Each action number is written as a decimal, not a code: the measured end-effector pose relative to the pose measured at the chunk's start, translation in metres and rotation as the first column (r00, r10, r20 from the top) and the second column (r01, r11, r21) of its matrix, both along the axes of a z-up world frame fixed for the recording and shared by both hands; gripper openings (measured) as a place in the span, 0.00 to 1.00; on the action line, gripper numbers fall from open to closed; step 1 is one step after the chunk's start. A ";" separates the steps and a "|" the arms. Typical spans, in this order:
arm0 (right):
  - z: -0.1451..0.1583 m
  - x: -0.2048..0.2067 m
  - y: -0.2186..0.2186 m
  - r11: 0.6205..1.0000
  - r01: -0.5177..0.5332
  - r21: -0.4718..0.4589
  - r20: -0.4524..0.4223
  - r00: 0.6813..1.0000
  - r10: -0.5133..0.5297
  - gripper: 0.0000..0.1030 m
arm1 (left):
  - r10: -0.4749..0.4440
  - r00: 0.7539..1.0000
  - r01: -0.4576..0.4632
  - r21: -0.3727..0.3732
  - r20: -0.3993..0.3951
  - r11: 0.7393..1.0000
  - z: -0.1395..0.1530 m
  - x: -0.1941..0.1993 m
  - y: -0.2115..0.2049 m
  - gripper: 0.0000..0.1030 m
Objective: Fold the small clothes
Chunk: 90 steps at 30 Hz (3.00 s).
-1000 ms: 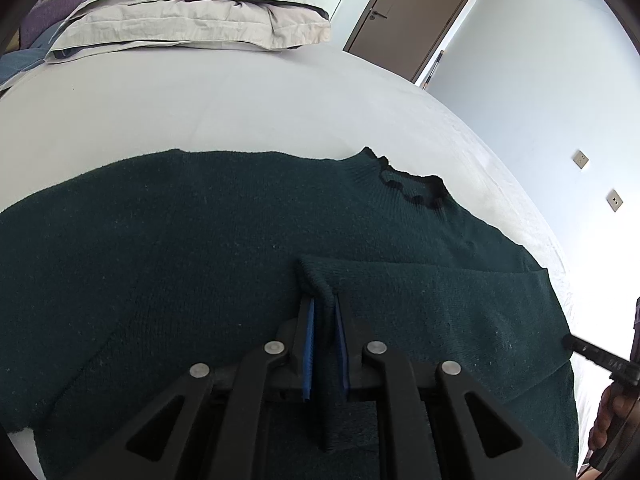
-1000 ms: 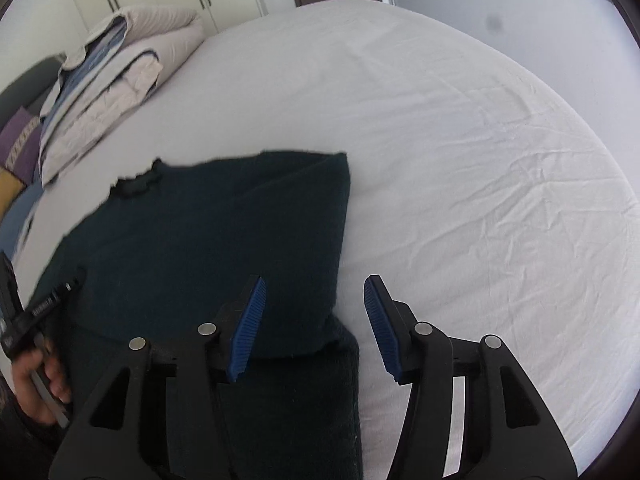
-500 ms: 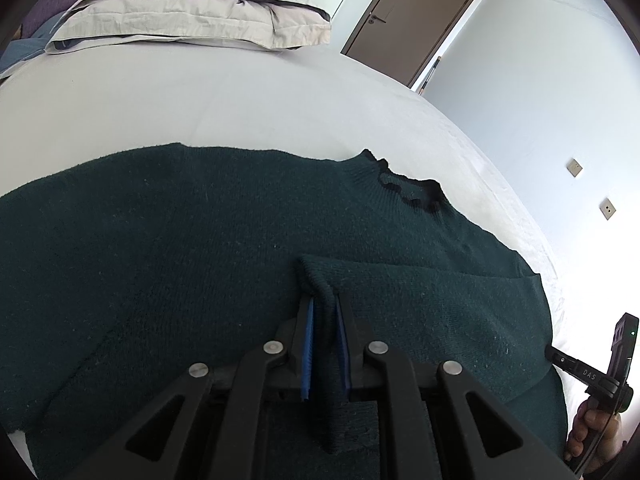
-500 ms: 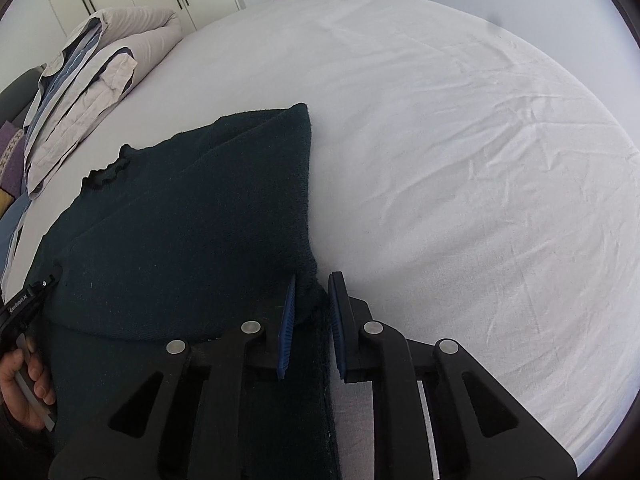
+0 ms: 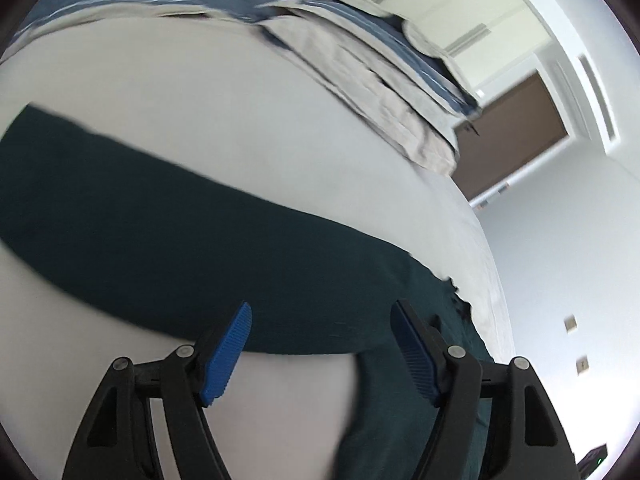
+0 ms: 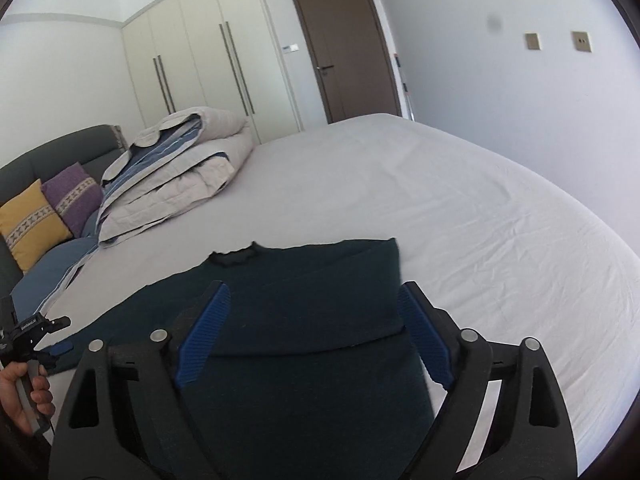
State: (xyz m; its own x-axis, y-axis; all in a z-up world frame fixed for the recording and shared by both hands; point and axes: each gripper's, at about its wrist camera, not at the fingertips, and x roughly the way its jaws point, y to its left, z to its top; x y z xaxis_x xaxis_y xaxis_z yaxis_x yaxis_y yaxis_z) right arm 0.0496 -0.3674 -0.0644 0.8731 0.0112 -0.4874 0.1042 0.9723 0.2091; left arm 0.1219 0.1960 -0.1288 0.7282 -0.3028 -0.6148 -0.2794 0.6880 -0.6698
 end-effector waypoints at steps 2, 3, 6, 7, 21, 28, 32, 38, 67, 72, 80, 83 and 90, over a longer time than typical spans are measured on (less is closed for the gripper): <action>-0.001 0.003 0.025 0.998 -0.059 0.028 -0.034 0.998 0.060 0.85 | 0.090 0.995 -0.092 -0.060 -0.029 0.994 -0.013 -0.021 0.041 0.71; -0.002 0.003 0.035 0.996 -0.081 0.046 -0.040 0.996 0.083 0.85 | 0.139 0.989 -0.142 -0.088 -0.039 0.986 -0.017 -0.033 0.061 0.70; 0.000 -0.001 0.061 0.991 -0.121 0.065 -0.032 0.992 0.123 0.85 | 0.257 0.966 -0.260 -0.142 -0.038 0.955 -0.019 -0.058 0.104 0.70; 0.000 -0.002 0.069 0.989 -0.130 0.069 -0.027 0.991 0.132 0.85 | 0.292 0.956 -0.294 -0.159 -0.035 0.942 -0.020 -0.063 0.116 0.70; -0.013 -0.016 0.107 0.956 -0.166 0.242 -0.084 0.978 0.192 0.85 | 0.547 0.825 -0.556 -0.374 -0.140 0.742 -0.053 -0.086 0.162 0.59; -0.021 -0.017 0.100 0.947 -0.165 0.276 -0.076 0.978 0.192 0.84 | 0.603 0.783 -0.611 -0.373 -0.153 0.698 -0.056 -0.087 0.157 0.56; -0.023 -0.020 0.094 0.944 -0.159 0.289 -0.073 0.980 0.187 0.83 | 0.590 0.791 -0.604 -0.362 -0.164 0.710 -0.056 -0.075 0.163 0.19; -0.027 -0.021 0.076 0.939 -0.128 0.319 -0.068 0.985 0.158 0.77 | 0.541 0.836 -0.544 -0.254 -0.089 0.799 -0.021 -0.055 0.149 0.07; -0.087 -0.046 -0.061 0.899 0.110 0.423 -0.123 0.990 -0.063 0.76 | -0.569 0.810 0.528 0.597 -0.141 0.604 0.009 0.061 -0.388 0.75; -0.083 -0.002 -0.040 0.912 0.062 0.406 -0.161 0.987 0.004 0.76 | -0.544 0.837 0.482 0.540 -0.052 0.690 0.031 0.032 -0.325 0.94; -0.067 0.119 0.046 0.941 -0.112 0.320 -0.258 0.945 0.201 0.76 | -0.418 0.908 0.376 0.432 0.003 0.820 0.038 0.010 -0.212 0.88; -0.082 0.167 0.072 0.952 -0.125 0.279 -0.362 0.905 0.225 0.74 | -0.349 0.937 0.320 0.390 0.005 0.863 0.036 0.012 -0.172 0.83; -0.122 0.210 0.092 0.980 -0.127 0.152 -0.500 0.846 0.187 0.23 | -0.277 0.961 0.257 0.371 0.002 0.892 0.030 0.025 -0.119 0.74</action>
